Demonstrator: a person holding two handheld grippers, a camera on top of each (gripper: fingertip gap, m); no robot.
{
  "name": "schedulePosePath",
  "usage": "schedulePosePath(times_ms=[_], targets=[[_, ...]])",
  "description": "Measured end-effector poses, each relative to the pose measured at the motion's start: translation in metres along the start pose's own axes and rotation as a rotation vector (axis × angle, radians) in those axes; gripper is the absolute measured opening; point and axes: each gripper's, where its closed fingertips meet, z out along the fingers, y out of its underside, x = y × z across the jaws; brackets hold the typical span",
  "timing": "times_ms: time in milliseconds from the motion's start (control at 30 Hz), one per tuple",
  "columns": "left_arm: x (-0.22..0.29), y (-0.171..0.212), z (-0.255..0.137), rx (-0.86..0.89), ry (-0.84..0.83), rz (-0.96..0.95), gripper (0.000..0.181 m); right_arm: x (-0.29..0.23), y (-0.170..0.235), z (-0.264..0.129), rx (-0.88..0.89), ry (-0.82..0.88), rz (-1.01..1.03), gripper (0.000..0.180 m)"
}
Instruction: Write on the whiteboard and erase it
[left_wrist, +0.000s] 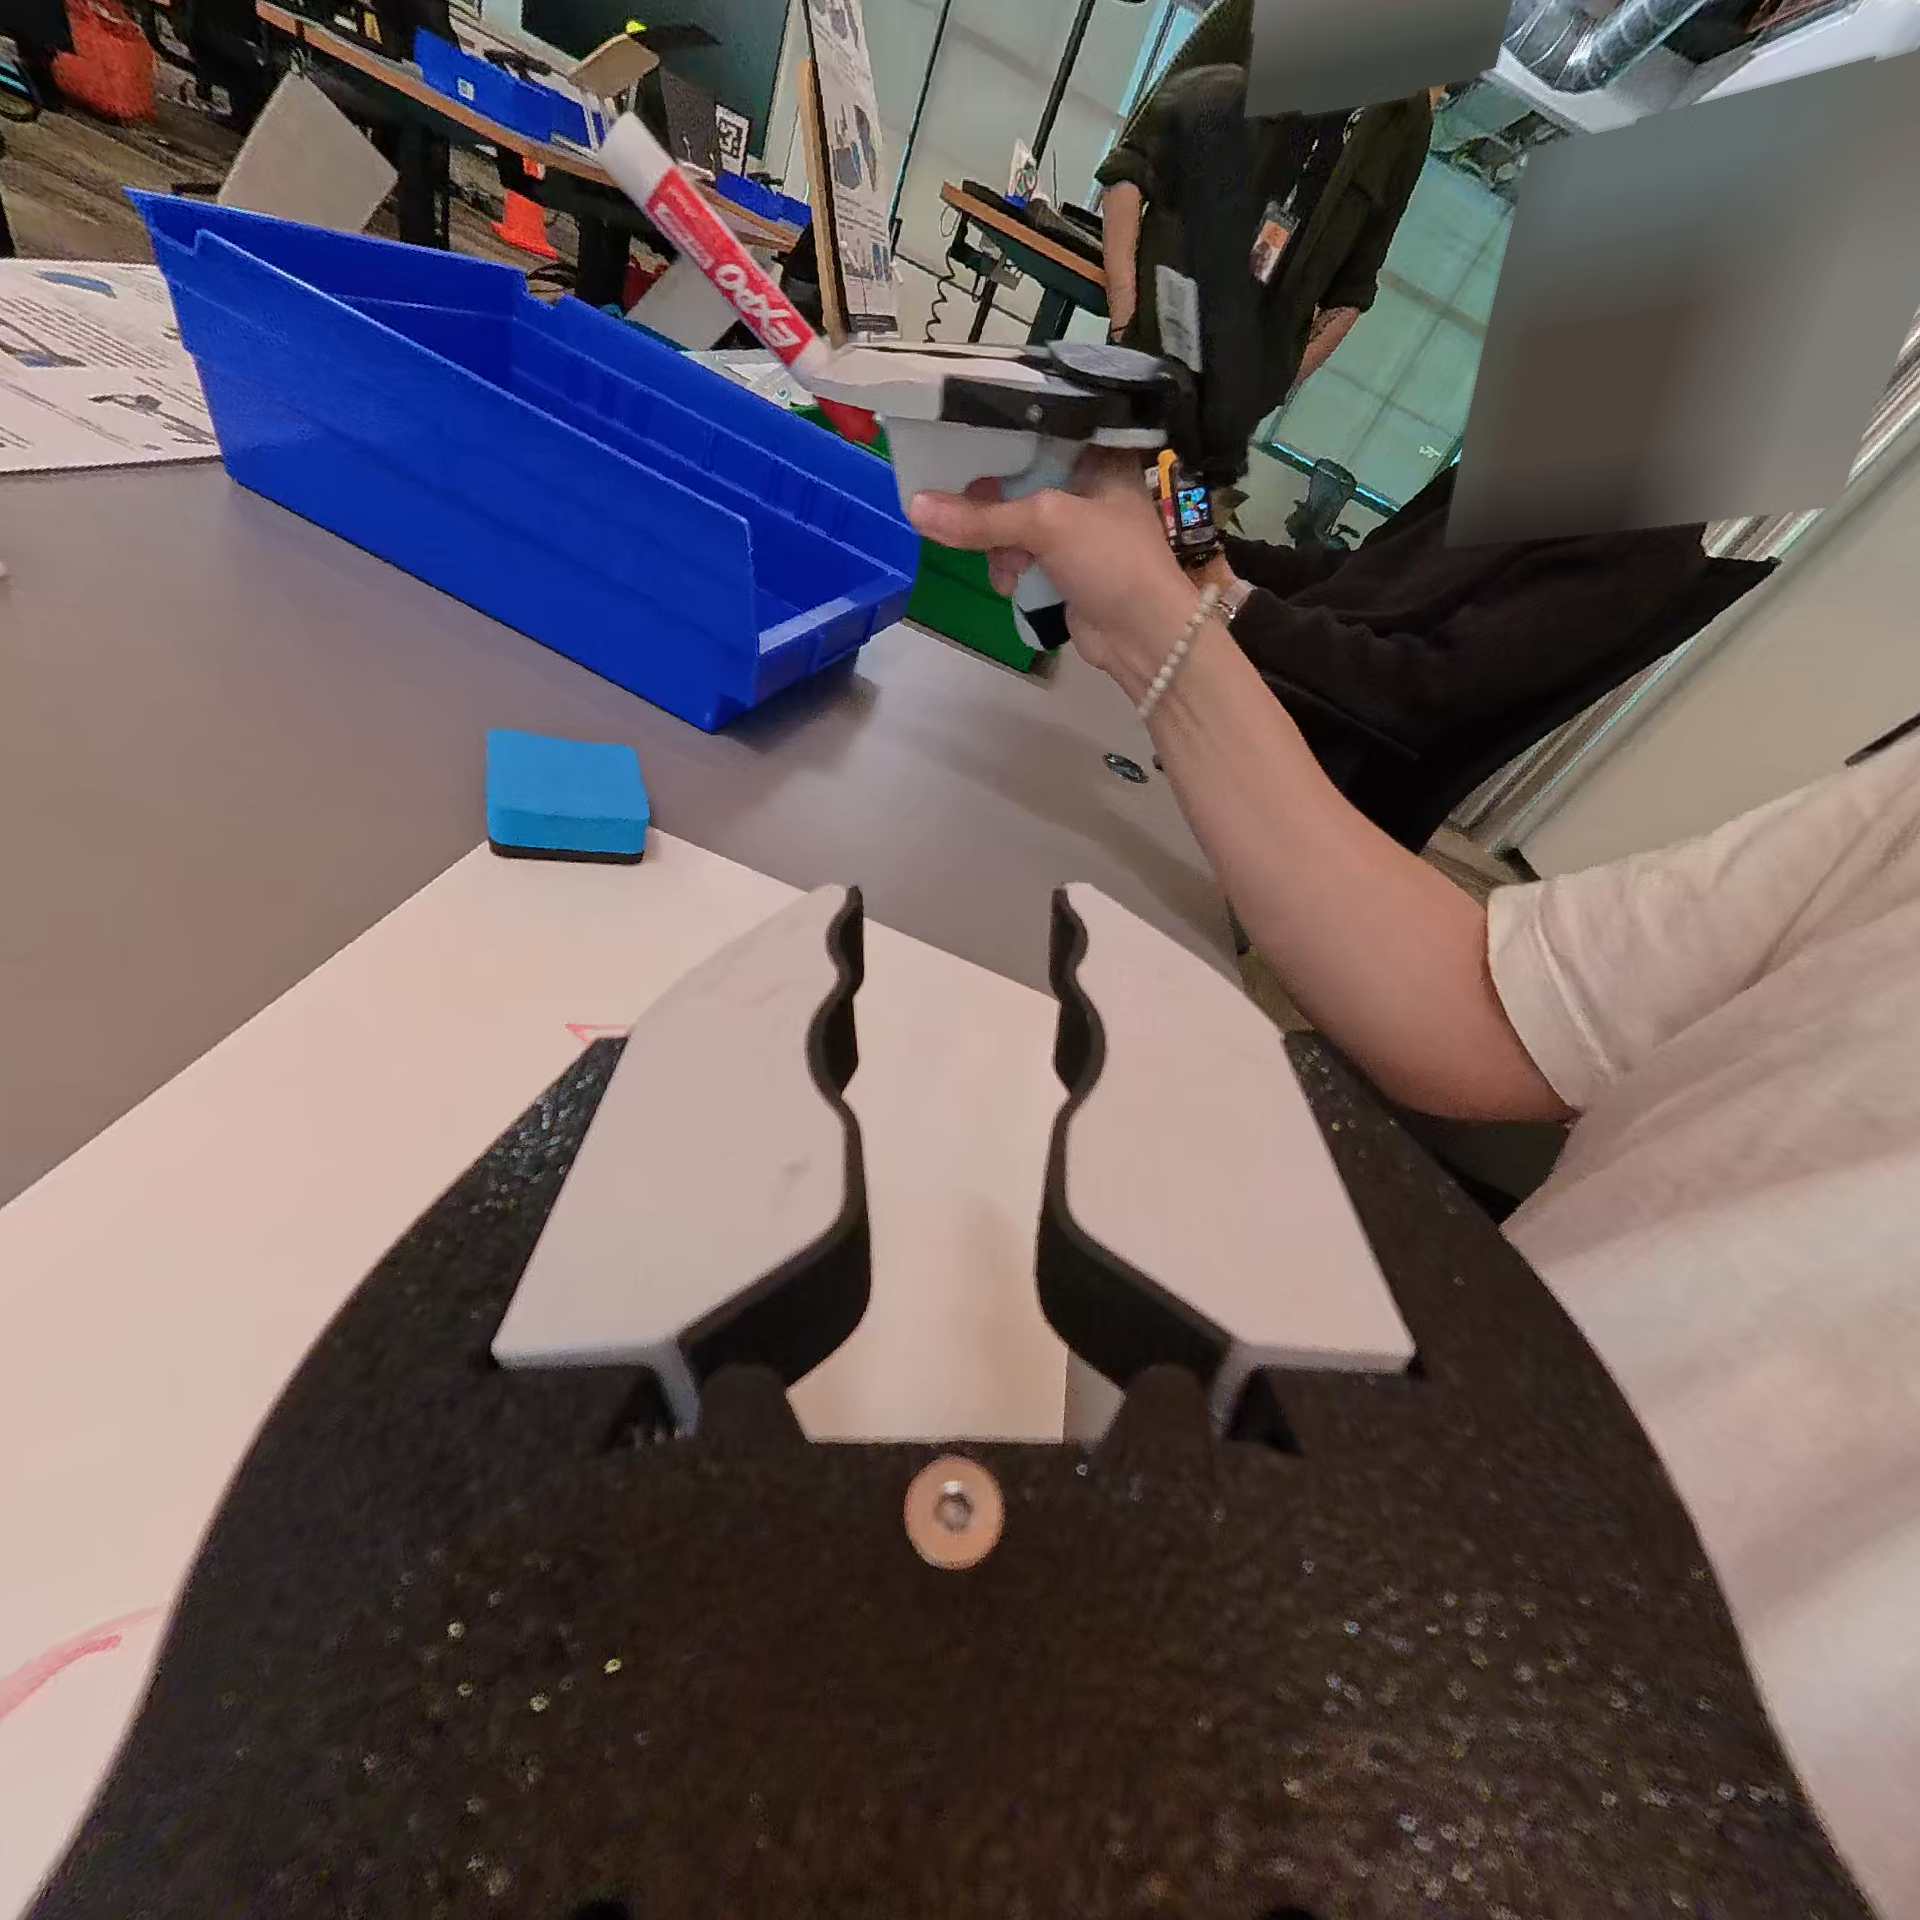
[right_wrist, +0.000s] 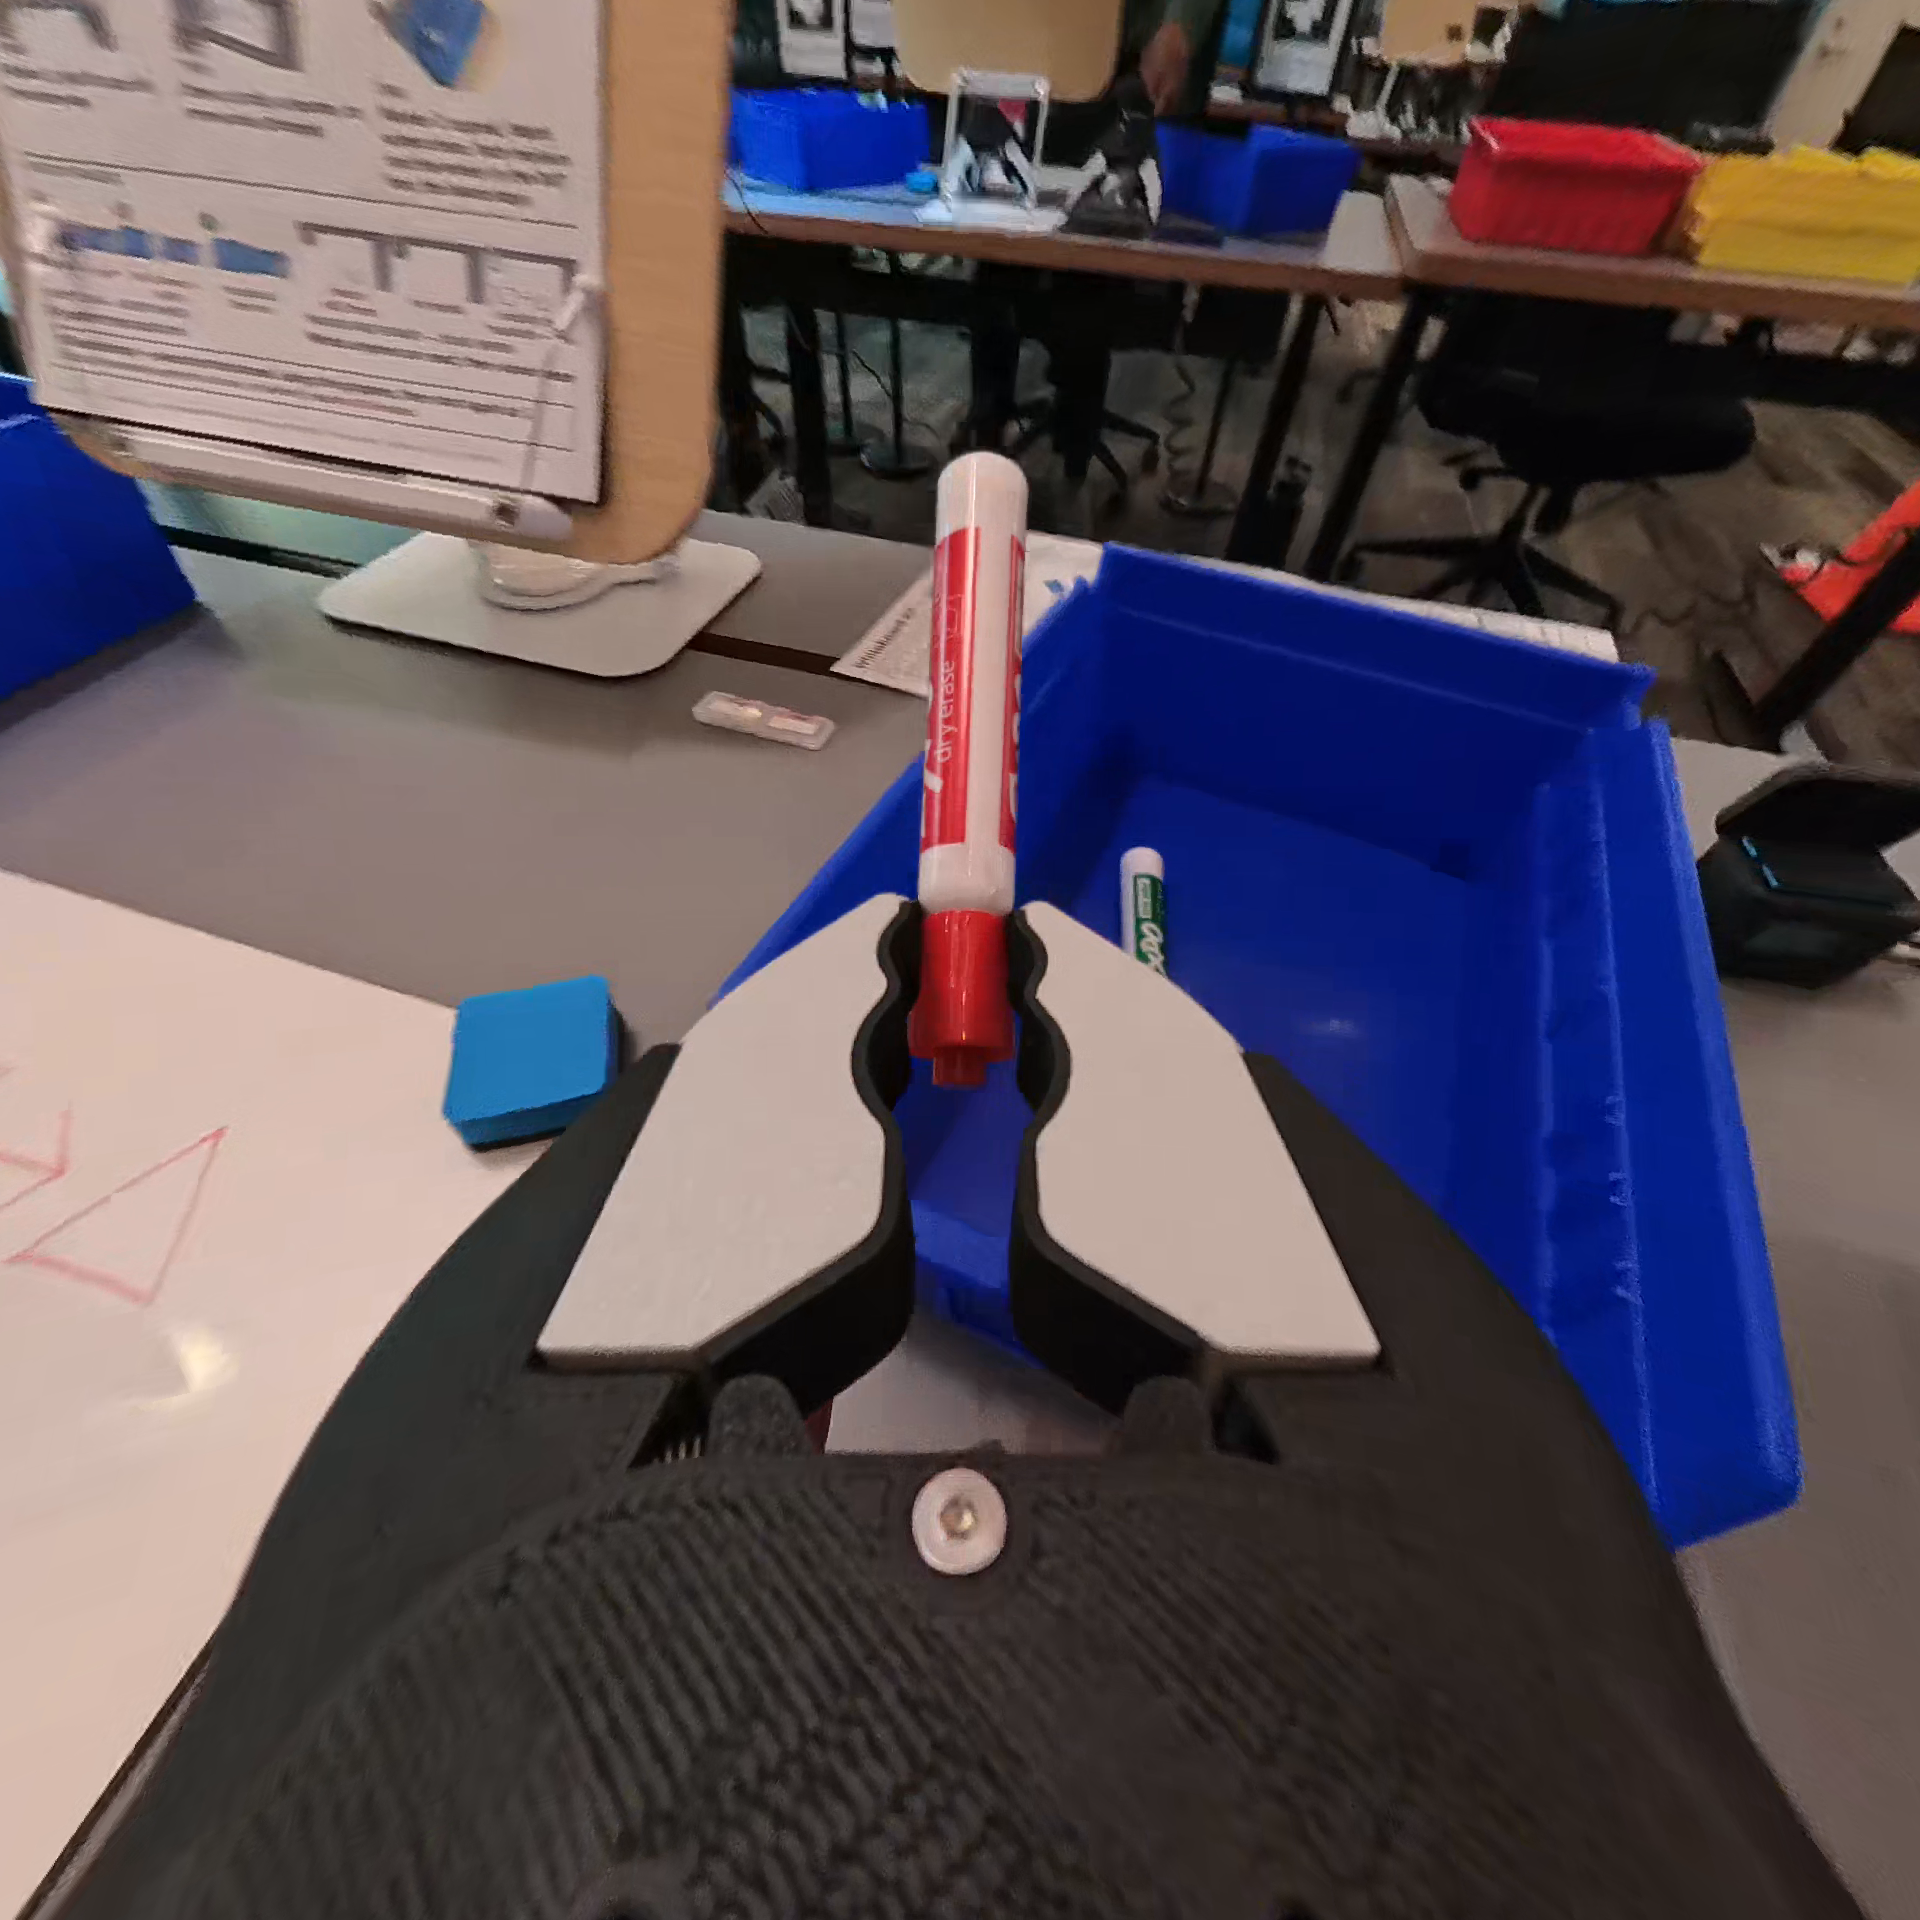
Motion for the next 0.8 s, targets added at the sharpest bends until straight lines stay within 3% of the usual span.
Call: schedulePosePath(times_ms=[400,667,800], targets=[[-0.039,0.037,-0.039,-0.062,-0.198,0.009,0.037,0.037,0.067,0.083,-0.576,0.019,0.022,0.018],[-0.047,0.045,-0.06,-0.066,-0.26,0.018,0.036,0.033,0.089,0.099,-0.67,-0.054,0.03,0.018],[-0.054,0.046,-0.067,-0.075,-0.284,0.017,0.036,0.036,0.083,0.097,-0.638,-0.053,-0.051,0.049]])
